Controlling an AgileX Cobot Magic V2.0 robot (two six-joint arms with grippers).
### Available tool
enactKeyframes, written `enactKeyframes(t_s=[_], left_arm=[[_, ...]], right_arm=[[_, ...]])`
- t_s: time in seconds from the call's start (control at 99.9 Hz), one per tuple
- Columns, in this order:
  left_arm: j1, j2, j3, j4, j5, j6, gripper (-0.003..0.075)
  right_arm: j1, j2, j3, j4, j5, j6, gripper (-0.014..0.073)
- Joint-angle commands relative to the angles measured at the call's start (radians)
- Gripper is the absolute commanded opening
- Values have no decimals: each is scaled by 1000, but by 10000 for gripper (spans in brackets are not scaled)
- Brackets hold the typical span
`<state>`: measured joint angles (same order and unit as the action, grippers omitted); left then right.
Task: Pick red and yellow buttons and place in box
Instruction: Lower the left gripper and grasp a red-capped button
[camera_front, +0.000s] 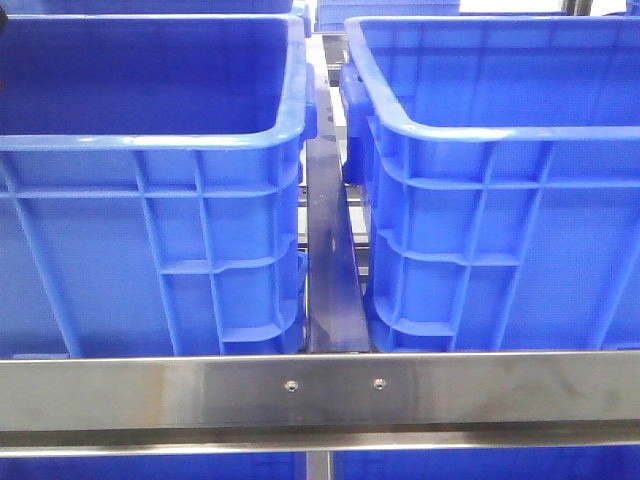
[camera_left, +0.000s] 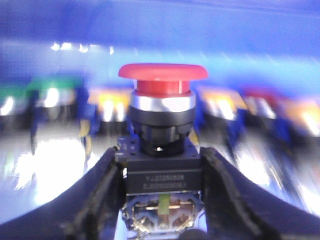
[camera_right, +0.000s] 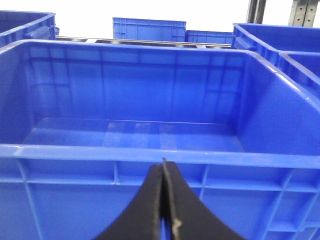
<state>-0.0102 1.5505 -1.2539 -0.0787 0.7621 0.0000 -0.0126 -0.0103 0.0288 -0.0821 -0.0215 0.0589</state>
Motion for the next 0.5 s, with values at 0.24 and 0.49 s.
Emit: enactKeyframes(t_s=[0.24,0.49], left_arm=[[-192,-347,137,-13,-142,69,155],[-405,-393,137,-13,-127,75,155]], right_arm=[[-6,-24,-17,-5,-73,2,-59],[-6,-24,-17,-5,-73,2,-59]])
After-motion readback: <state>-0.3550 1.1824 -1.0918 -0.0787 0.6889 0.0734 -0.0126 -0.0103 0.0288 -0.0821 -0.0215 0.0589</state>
